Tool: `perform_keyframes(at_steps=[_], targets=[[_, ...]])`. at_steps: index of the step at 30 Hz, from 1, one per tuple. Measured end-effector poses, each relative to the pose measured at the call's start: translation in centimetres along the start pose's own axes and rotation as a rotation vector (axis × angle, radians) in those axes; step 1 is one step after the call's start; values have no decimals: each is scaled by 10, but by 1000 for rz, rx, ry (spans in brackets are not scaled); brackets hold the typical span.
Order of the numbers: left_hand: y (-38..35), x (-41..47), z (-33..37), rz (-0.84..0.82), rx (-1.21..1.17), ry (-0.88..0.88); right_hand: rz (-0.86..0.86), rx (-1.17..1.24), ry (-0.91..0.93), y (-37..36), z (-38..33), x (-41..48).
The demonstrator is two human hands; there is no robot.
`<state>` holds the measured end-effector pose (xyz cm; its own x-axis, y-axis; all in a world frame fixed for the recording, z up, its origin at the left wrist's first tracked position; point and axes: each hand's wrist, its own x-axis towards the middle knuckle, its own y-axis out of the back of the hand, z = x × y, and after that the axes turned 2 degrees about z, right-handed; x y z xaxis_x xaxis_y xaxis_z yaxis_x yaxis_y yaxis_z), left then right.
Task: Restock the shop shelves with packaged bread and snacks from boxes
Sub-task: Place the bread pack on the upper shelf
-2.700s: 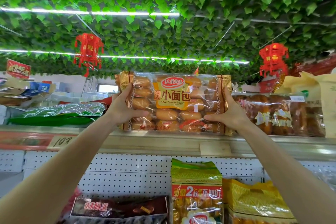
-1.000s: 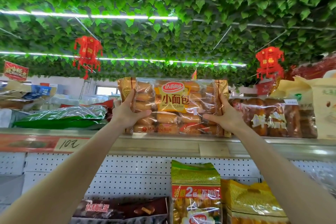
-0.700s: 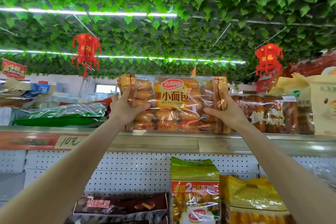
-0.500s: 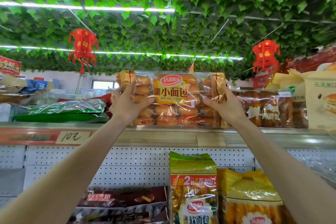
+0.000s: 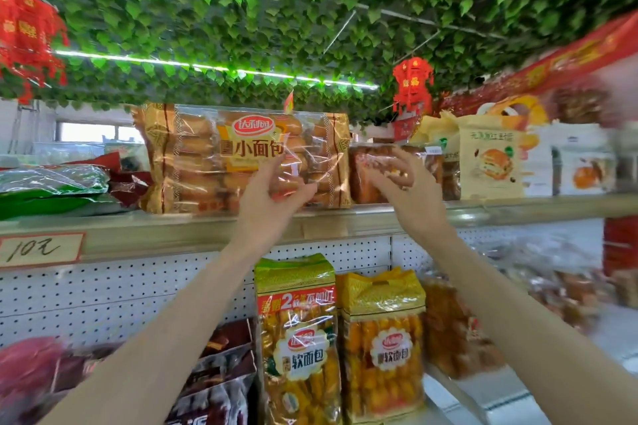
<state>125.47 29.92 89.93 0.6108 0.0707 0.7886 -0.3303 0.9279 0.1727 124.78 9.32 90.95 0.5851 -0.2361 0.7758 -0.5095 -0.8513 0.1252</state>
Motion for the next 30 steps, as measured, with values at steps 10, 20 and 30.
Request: perform_keyframes(at_steps=[10, 20, 30], targets=[[-116, -57, 62, -258, -195, 18, 123, -171, -70, 143, 11, -50], [-259, -168, 199, -434, -456, 66, 269, -409, -168, 378, 8, -140], [-414, -305, 372, -632, -710, 132, 450, -580, -302, 615, -10, -240]])
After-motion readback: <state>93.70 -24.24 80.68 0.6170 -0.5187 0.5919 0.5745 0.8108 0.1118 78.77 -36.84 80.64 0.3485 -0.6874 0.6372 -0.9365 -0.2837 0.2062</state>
